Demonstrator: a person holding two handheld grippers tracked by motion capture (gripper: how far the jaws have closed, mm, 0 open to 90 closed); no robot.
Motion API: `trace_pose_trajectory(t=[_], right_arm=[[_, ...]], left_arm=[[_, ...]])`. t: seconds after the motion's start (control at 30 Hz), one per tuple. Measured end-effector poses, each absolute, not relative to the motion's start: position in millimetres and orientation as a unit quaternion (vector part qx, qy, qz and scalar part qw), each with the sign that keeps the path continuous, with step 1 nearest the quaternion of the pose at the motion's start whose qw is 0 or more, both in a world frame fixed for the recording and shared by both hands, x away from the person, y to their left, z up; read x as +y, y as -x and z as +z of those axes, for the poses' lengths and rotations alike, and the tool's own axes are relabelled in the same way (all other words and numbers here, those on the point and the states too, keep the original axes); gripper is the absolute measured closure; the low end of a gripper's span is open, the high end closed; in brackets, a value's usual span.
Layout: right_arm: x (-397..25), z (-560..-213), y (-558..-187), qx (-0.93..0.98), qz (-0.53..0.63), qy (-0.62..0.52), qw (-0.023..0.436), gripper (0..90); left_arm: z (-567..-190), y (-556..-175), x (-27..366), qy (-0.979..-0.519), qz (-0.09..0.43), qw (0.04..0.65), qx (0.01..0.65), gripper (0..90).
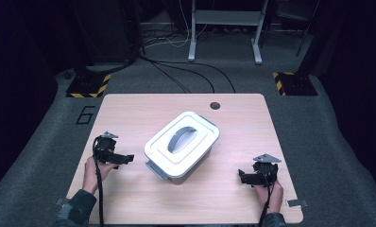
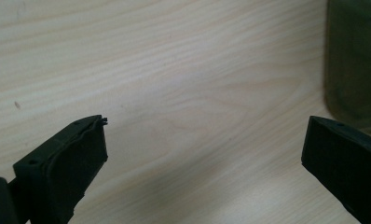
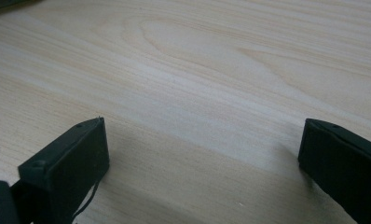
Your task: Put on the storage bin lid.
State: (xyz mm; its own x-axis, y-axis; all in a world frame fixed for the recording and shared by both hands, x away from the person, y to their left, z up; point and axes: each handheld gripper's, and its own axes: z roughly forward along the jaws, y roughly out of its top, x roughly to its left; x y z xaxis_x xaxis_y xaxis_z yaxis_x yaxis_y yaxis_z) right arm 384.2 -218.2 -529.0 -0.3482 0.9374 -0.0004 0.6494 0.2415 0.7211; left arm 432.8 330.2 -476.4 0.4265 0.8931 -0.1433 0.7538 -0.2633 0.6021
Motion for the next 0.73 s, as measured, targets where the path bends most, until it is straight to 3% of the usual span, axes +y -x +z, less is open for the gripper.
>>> trace_pose_trajectory(t=[0.33,0.57,0.73], right_arm=[[-218.6,-529.0,-384.2,0.757,0.321,-0.523,0.224,1.0],[-218.6,-529.0,-384.3,0.757,0.321,-0.523,0.224,1.0],[-218.2,-529.1,-384.2,0.756,0.322,-0.525,0.224,1.0]], left_arm=[[-513.6,-425.5,338.0,-0.778,0.107,0.313,0.534,0.0],[-530.5,-406.6,332.6,-0.769,0.205,0.337,0.504,0.3],[-530.4,-406.2,330.0,-0.779,0.206,0.329,0.493,0.0]])
